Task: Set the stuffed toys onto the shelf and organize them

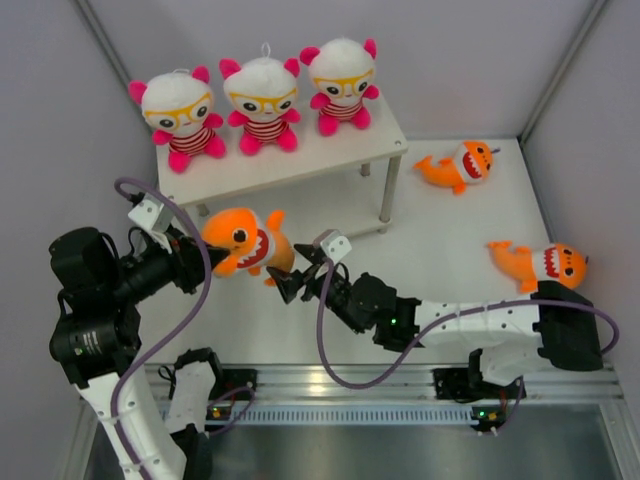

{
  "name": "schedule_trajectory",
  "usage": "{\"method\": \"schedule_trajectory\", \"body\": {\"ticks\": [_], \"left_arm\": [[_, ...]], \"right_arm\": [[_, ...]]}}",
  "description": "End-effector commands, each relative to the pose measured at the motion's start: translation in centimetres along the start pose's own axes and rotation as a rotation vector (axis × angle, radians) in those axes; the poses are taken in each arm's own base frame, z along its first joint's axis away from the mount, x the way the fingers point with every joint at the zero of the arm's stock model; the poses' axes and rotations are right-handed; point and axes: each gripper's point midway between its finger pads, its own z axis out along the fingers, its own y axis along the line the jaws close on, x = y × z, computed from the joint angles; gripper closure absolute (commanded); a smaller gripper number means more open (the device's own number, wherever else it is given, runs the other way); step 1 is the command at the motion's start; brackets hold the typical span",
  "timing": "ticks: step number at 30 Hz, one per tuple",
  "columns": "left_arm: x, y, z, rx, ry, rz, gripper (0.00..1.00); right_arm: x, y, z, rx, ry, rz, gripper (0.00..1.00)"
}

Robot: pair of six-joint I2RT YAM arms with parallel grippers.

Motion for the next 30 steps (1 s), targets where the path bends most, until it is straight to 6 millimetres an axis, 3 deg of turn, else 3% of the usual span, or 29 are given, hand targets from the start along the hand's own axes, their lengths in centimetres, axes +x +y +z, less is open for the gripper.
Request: {"method": "schedule_trajectory", "body": {"ticks": [1,2,5,8,9,10,13,14,16,20,22,23,24,30], "left_arm": [[-1.5,-0.6,-0.1,0.023,-0.050,0.056,1.00],[-1.5,-0.6,-0.2,0.023,-0.050,0.057,1.00],[-1.5,-0.6,-0.2,0.021,-0.050,0.057,1.00],[-1.4,0.2,-0.1,-0.018,-0.043,0.057,0.98],[-1.3,0.5,-0.1,-0.035,-0.042,0.058,0.83],[-1.0,0.9,-0.1,-0.050,-0.035,0.061,0.47],[-0.2,2.4,0.1,-0.107,-0.013,0.051,0.08],[0.0,2.8,0.2,-0.120,-0.006,0.055,0.02],[0.6,3.9,0.2,-0.169,0.011,0.050,0.02],[1.0,5.7,-0.3,-0.273,0.030,0.062,0.02],[1.2,6.4,-0.5,-0.312,0.040,0.068,0.02],[1.2,6.4,-0.6,-0.317,0.038,0.072,0.02],[1.3,6.4,-0.7,-0.322,0.039,0.074,0.02],[1.4,6.2,-0.5,-0.303,0.039,0.074,0.02]], "right_arm": [[-2.9,0.3,1.8,0.006,-0.072,0.086,0.30],[-3.2,0.4,2.1,0.006,-0.074,0.097,0.52],[-2.4,-0.2,2.3,0.034,-0.044,0.125,1.00],[-1.7,-1.0,1.4,0.050,-0.010,0.166,1.00],[-2.2,-1.5,0.9,0.061,-0.013,0.189,1.00],[-1.2,-1.7,0.4,0.074,0.027,0.216,1.00],[1.4,-3.2,-1.5,0.137,0.109,0.258,1.00],[2.7,-4.1,-2.2,0.175,0.139,0.252,1.00],[3.6,-5.0,-3.1,0.224,0.161,0.287,1.00],[7.5,-7.7,-4.8,0.368,0.260,0.317,1.00],[9.5,-9.7,-5.0,0.482,0.311,0.375,1.00],[9.6,-10.4,-4.7,0.515,0.322,0.390,1.00],[10.8,-12.4,-4.8,0.579,0.361,0.367,1.00],[10.7,-17.4,-3.1,0.789,0.321,0.393,1.00]]}}
